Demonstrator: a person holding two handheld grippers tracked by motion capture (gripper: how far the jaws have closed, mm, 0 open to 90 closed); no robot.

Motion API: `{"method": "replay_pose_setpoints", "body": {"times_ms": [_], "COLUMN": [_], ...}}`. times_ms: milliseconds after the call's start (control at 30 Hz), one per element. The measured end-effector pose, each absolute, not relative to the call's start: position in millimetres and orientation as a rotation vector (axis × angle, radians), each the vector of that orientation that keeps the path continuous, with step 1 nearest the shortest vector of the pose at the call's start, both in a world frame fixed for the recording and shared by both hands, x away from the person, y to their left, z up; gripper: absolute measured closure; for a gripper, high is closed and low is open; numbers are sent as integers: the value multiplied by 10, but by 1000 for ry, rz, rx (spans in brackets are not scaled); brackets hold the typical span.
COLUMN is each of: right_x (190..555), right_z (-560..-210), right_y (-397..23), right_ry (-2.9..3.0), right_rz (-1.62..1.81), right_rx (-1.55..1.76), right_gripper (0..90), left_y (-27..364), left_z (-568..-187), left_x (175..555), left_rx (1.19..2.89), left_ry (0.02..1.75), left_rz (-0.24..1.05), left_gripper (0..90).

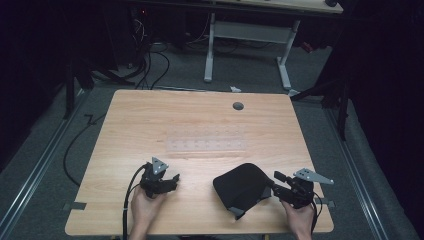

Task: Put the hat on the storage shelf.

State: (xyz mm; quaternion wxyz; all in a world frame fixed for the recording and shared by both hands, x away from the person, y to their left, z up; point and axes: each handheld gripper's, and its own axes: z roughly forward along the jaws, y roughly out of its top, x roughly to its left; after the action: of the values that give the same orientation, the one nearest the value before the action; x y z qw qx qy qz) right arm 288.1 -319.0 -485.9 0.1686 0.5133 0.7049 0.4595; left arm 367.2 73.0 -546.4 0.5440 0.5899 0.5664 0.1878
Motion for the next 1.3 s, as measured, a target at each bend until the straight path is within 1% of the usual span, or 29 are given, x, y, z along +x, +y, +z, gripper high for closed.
{"method": "replay_pose_setpoints", "body": {"times_ms": [333,733,900,933,1100,1300], "right_x": [2971,3051,3057,3057,3060,3059], "right_z": [-4966,-5079,-5116,-5116,-5108,-5097], "right_y": [-3041,-2933,-2934,-2934,-2954,-2968], "right_ry": [2107,2212,2247,2247,2262,2272], "right_rz": [1286,1270,1278,1278,1304,1346], "right_rx": [1429,1413,1403,1403,1398,1393], "right_gripper": [474,544,624,624,689,739], "left_y": [730,730,730,730,730,729], "left_z": [-5464,-5464,-5464,-5464,-5464,-5464], "left_x": [3672,3672,3672,3672,3672,3672], "left_rx": [1400,1400,1400,1400,1402,1401], "left_ry": [1344,1344,1344,1344,1342,1343], "left_rz": [446,446,445,445,446,446], "left_gripper": [306,306,305,305,304,304]}}
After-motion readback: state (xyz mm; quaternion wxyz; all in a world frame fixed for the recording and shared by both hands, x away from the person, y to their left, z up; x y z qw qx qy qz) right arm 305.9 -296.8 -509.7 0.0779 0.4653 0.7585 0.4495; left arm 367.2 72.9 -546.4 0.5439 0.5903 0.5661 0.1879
